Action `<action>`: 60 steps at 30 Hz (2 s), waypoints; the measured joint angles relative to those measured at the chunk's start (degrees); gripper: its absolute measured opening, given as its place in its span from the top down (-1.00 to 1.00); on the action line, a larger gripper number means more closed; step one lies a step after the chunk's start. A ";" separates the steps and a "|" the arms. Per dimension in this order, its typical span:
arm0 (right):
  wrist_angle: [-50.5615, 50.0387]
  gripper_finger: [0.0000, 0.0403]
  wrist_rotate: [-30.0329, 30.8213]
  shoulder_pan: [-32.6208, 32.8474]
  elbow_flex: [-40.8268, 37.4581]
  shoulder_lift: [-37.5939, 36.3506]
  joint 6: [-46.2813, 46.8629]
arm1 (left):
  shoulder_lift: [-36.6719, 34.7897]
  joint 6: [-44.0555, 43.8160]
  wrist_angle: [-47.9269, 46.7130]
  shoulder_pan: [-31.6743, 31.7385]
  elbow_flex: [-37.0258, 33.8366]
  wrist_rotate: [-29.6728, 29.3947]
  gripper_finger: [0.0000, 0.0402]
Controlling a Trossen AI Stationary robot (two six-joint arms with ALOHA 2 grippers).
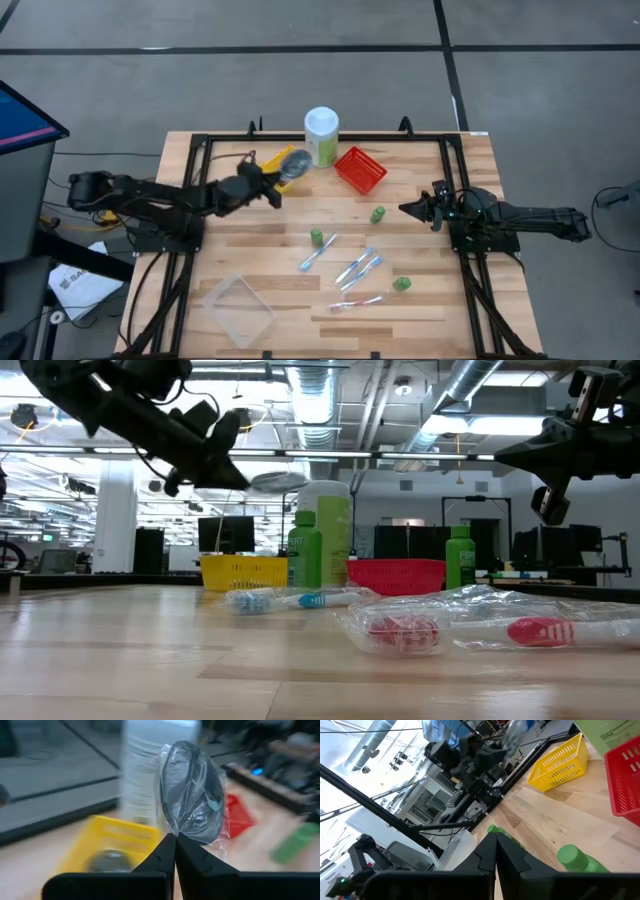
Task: Pick & Place Travel size toiletries
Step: Put the black hairbrush into the yellow bin, then put the top green shampoo into the red bin
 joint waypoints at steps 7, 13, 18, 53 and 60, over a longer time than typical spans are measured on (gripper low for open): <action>0.00 1.00 0.02 0.00 0.01 0.00 -0.02 | -1.60 1.98 -10.99 9.21 -0.07 6.39 1.00; 0.00 1.00 0.02 -0.02 0.00 0.01 -0.01 | 3.44 3.41 -10.91 12.87 -0.09 9.16 1.00; 0.00 1.00 0.02 -0.02 -0.01 0.01 0.00 | 8.16 3.51 -11.01 13.99 -0.09 11.95 1.00; 0.02 0.60 2.77 -2.83 0.01 -0.01 6.01 | -8.13 -0.48 -8.41 13.51 0.00 11.94 -0.23; 0.04 0.25 4.30 -5.81 2.33 0.01 -0.32 | -27.60 -1.17 -8.25 12.00 0.00 21.00 0.02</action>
